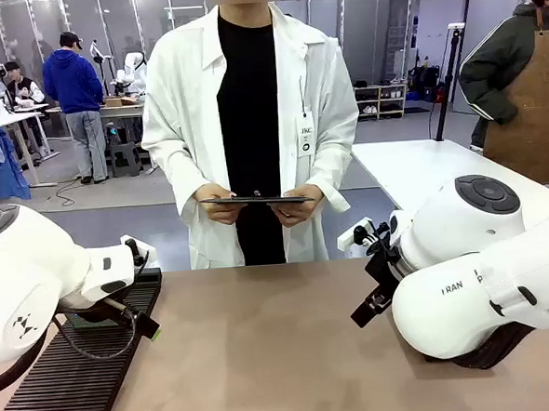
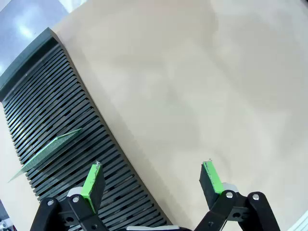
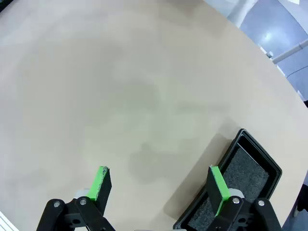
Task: Inspect the PCB.
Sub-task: Pick up the Blank PCB and present it to the human.
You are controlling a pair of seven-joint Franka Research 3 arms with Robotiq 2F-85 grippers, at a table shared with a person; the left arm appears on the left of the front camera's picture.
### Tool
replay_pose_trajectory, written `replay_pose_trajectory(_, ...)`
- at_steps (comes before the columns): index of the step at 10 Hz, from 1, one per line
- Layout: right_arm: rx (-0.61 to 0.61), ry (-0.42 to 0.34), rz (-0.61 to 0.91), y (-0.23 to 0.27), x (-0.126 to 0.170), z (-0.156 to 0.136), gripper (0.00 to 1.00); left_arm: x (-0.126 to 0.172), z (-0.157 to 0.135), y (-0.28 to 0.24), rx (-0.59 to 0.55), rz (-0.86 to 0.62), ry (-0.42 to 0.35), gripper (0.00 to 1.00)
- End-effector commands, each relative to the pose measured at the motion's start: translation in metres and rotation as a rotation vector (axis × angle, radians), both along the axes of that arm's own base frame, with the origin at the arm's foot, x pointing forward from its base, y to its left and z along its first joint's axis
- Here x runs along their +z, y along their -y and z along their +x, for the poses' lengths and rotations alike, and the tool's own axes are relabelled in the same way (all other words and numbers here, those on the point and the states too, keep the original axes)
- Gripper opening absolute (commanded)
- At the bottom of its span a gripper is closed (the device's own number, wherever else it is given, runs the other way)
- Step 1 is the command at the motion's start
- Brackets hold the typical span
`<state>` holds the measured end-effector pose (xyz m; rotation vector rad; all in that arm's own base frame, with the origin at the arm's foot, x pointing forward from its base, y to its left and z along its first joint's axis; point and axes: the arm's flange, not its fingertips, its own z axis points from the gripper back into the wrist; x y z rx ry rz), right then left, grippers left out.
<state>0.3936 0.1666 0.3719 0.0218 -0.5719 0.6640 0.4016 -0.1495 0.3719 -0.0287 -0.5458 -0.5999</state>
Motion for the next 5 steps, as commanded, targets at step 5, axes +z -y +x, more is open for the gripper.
replay_pose_trajectory(5, 0.0, 0.0, 0.0, 0.0, 0.0, 0.0, 1.0, 0.0, -0.0001, 0.0004, -0.001, 0.0, 0.0, 1.0)
